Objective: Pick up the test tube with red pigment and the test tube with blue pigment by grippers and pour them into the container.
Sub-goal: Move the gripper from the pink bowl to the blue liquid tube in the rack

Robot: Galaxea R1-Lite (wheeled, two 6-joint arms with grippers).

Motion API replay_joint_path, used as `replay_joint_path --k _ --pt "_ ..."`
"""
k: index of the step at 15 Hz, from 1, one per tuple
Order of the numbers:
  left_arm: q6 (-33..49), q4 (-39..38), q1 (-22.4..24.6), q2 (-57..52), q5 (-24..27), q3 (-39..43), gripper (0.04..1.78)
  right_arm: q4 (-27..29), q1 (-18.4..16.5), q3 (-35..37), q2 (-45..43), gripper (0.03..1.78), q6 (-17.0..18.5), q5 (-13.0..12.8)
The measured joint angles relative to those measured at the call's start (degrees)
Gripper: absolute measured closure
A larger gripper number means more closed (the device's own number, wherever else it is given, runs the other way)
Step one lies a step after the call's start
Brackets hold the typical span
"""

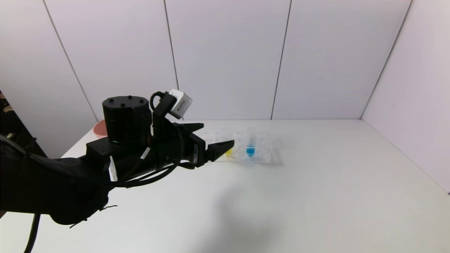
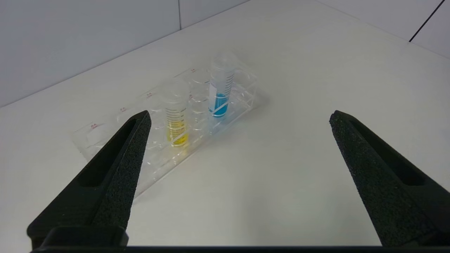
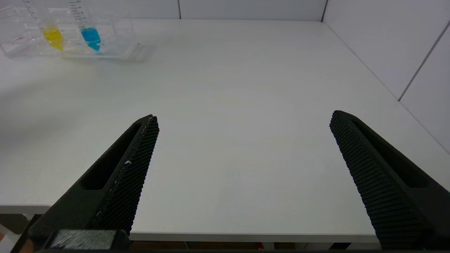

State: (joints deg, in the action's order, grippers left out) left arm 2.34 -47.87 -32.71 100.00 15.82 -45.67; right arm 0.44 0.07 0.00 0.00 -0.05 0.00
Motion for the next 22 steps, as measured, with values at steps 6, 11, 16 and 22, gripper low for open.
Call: replay_joint_path --k 6,11,16,22 --pt "0.1 -4.2 -5.3 7.7 -9.0 -3.4 0.05 0.0 0.0 0.0 0.0 0.04 0.0 0.0" --pt "0.6 -4.2 -8.9 13.5 -13.5 -6.8 0.05 0.0 0.0 0.0 0.0 0.04 0.0 0.0" --pt "1.3 -4.3 -10.2 18.8 -15.7 -11.8 0.05 0.0 0.0 0.0 0.0 0.04 0.0 0.0" --pt "1.7 -3.6 -10.7 25.5 -20.6 -21.4 0.05 0.0 0.0 0.0 0.0 0.04 0.0 0.0"
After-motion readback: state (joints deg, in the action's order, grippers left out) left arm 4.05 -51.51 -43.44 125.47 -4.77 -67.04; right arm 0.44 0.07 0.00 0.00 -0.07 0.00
